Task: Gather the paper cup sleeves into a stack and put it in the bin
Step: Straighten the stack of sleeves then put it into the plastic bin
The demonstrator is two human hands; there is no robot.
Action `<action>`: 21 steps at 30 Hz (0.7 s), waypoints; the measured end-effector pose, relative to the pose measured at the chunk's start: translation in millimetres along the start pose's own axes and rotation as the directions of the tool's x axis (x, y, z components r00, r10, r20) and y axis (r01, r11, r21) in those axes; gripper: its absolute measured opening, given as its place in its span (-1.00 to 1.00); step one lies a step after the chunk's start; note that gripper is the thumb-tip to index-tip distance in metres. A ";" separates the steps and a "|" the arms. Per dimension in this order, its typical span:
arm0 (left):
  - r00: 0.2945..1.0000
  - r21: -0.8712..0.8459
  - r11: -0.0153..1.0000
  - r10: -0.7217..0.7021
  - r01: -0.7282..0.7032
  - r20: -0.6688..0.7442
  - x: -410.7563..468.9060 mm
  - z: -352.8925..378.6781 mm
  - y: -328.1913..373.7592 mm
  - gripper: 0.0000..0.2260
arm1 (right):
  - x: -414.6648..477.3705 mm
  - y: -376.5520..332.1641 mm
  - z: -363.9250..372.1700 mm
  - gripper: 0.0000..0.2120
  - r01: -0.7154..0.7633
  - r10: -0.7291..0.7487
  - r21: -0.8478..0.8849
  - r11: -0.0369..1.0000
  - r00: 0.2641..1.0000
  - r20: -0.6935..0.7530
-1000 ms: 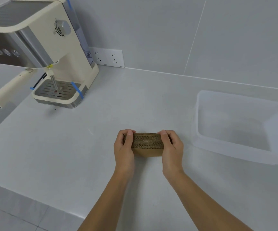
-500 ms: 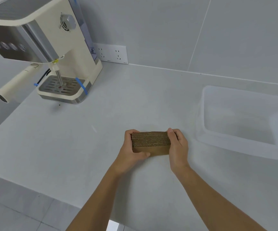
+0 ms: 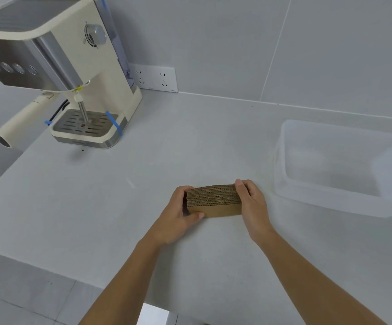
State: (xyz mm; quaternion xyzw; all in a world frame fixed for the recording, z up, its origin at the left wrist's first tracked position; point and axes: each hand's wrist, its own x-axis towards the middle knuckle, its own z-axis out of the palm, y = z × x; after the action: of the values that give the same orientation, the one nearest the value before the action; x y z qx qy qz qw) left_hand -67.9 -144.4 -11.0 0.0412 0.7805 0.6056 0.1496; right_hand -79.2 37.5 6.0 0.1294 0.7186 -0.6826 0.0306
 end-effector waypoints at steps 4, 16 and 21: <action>1.000 0.009 1.000 -0.006 0.005 0.010 2.7 -1.3 0.1 -0.64 | -1.4 -0.1 -21.7 -0.73 -0.055 0.065 -0.043 0.998 0.959 0.278; 0.999 -0.048 0.998 -0.047 0.047 0.001 1.9 -1.9 8.5 -0.64 | 3.5 7.0 -48.7 -0.56 -0.044 0.036 0.016 0.999 0.936 0.350; 0.998 -0.146 0.988 -0.054 0.050 -0.024 -2.0 -5.0 16.6 -0.62 | -3.1 -0.9 -47.9 -0.61 -0.040 0.020 0.066 0.997 0.960 0.278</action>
State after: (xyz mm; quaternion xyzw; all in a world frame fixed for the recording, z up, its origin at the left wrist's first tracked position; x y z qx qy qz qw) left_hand -69.4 -145.2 6.4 0.0011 0.7371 0.6572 0.1570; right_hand -70.1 84.4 10.7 0.0446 0.6804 -0.7186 0.1366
